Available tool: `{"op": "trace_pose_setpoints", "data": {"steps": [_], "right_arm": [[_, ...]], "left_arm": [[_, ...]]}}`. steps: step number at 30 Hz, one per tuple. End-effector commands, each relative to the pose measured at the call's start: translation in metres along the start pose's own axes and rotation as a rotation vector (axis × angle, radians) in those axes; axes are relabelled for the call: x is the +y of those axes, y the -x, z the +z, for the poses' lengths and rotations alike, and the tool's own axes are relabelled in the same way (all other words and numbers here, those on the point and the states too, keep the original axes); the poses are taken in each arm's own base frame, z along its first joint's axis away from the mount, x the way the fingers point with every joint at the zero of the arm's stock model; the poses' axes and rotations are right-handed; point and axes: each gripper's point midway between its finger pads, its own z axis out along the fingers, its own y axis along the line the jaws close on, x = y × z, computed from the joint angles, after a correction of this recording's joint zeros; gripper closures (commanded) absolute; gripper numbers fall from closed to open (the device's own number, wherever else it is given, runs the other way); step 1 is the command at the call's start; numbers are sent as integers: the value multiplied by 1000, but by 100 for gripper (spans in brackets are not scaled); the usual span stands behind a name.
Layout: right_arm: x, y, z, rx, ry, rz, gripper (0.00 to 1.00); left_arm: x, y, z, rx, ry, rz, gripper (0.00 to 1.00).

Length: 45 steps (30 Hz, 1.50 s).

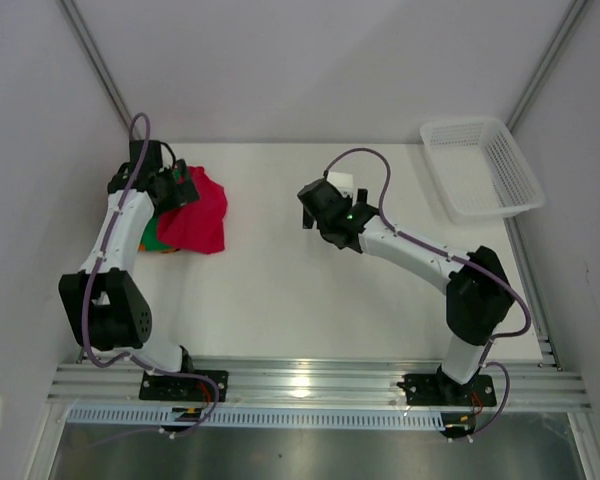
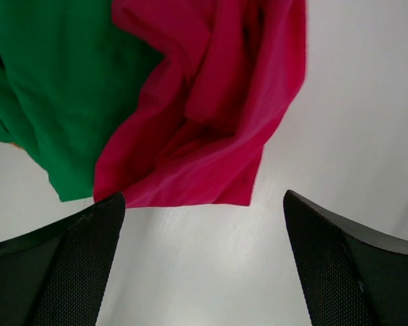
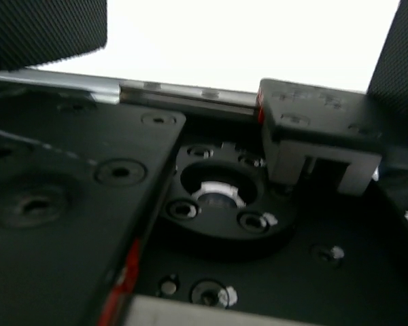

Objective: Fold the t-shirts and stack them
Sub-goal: Put the neatly folded tshirt into the corner of the board with the left arm

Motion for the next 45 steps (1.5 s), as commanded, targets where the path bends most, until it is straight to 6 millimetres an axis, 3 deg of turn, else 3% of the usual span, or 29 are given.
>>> {"op": "trace_pose_setpoints", "data": {"steps": [1,8,13,16,20,24,28,29,36,45], "right_arm": [[3,30,-21,-44,82,122,1],[8,17,-21,-14,131,151,1],[14,10,-22,9,165,140,0],[15,13,-23,4,175,130,0],[19,15,-23,2,192,128,1],[25,13,-20,13,206,106,0],[26,8,-13,30,205,72,1],[26,7,-12,34,206,65,1],[22,13,4,42,202,55,1],[29,8,17,73,228,43,1]], "left_arm": [[26,-7,5,4,79,35,1],[48,-12,17,5,151,43,1],[59,2,23,-29,159,41,2],[43,12,27,-51,51,88,3],[10,9,33,3,-145,146,5],[-36,3,21,53,-433,213,5],[-45,5,16,46,-496,234,5],[-44,12,14,29,-493,259,4],[-34,8,27,70,-447,258,5],[8,27,50,55,-197,269,5]]}}
